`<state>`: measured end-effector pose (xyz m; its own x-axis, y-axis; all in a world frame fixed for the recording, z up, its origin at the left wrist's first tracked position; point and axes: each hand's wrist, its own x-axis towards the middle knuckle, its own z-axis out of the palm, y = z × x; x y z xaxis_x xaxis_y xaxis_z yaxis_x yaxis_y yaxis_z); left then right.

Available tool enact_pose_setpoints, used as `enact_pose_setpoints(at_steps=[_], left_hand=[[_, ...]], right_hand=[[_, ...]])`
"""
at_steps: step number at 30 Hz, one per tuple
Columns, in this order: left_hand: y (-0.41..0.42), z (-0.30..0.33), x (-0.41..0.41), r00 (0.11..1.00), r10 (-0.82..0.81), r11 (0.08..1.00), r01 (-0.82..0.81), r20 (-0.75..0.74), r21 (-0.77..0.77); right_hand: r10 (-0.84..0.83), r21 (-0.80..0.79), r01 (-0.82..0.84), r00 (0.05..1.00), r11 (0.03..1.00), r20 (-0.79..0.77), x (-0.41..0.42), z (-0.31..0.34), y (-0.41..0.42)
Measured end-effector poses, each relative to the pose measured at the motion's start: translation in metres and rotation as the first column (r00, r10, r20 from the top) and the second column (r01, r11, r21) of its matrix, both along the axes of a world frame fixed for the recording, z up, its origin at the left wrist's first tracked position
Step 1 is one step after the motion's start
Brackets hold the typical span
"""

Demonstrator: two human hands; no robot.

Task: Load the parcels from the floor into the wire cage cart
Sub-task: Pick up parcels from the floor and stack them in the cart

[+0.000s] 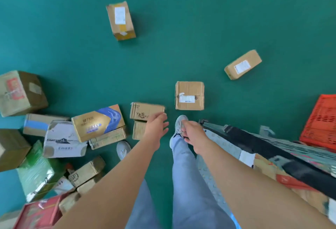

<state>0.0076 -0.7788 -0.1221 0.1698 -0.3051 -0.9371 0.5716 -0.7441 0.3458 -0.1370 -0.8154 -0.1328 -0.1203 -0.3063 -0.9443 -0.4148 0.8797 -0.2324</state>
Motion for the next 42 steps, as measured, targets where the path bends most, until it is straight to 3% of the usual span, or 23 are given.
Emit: enact_pose_setpoints(at_steps=[6, 14, 27, 34, 39, 42], left_hand=[[-0.053, -0.117, -0.026, 1.000, 0.003, 0.999, -0.001, -0.027, 0.054], [-0.076, -0.277, -0.057, 0.995, -0.080, 0.983, 0.090, -0.064, 0.159], [-0.113, -0.496, -0.112, 0.943, -0.331, 0.921, 0.329, -0.025, 0.211], [-0.119, -0.530, -0.119, 0.911, -0.412, 0.877, 0.405, -0.027, 0.259], [-0.115, -0.498, -0.082, 0.943, -0.327, 0.924, 0.307, 0.057, 0.227], [-0.112, -0.451, -0.046, 0.966, -0.245, 0.956, 0.227, 0.081, 0.187]], right_hand=[[0.098, 0.034, -0.096, 0.994, 0.995, -0.056, -0.010, -0.118, -0.062], [0.062, 0.106, -0.052, 0.993, 0.993, -0.097, -0.036, -0.271, -0.104], [-0.029, -0.018, 0.024, 0.927, 1.000, -0.375, -0.132, -0.474, -0.144], [-0.060, 0.025, 0.074, 0.932, 0.997, -0.358, -0.136, -0.515, -0.145], [-0.180, -0.106, 0.152, 0.926, 0.983, -0.333, -0.102, -0.473, -0.144], [-0.276, -0.204, 0.230, 0.931, 0.951, -0.239, -0.071, -0.431, -0.141]])
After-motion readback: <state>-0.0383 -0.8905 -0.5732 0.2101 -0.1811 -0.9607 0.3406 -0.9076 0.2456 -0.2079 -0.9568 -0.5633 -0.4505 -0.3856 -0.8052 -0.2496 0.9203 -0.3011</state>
